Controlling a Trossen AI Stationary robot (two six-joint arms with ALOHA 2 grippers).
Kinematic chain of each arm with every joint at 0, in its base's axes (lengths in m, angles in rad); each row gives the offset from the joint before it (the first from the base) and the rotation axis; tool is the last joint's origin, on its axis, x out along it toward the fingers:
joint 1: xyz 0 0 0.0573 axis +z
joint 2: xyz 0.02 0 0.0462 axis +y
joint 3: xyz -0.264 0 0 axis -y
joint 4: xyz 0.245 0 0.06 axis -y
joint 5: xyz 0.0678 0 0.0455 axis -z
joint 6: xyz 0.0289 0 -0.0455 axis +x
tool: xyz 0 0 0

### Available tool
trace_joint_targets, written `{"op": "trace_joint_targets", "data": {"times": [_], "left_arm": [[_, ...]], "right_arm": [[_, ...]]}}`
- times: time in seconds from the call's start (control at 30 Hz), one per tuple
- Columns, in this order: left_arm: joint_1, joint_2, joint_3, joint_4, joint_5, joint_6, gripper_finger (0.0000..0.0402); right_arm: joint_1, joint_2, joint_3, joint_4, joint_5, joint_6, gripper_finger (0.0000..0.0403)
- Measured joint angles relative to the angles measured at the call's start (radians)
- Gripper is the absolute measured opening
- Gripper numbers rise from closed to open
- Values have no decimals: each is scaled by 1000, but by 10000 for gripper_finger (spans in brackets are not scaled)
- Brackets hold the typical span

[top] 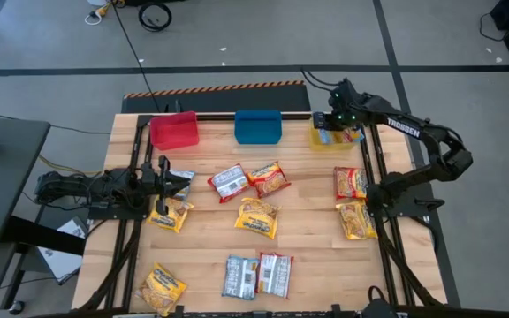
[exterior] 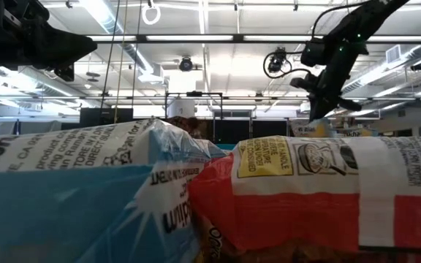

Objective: Sort Maruchan noodles
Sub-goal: Put the blue noodle pack into the yellow bin

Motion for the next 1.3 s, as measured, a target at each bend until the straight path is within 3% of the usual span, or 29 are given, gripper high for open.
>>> {"op": "trace_joint_targets", "data": {"times": [0.3,0.57,1.0,1.17,1.3], "left_arm": [[0,0,0,0,0,0,52],[0,0,0,0,0,0,52],[0,0,0,0,0,0,52],[0,0,0,0,0,0,52],[0,0,0,0,0,0,52]], "right_arm": [[-3,0,-55,154,-44,28,7],[-10,-1,-148,268,-5,35,13],[-7,-6,-140,392,27,-4,112],[71,-71,-68,364,74,-135,119],[235,-146,-10,313,180,-238,119]]}}
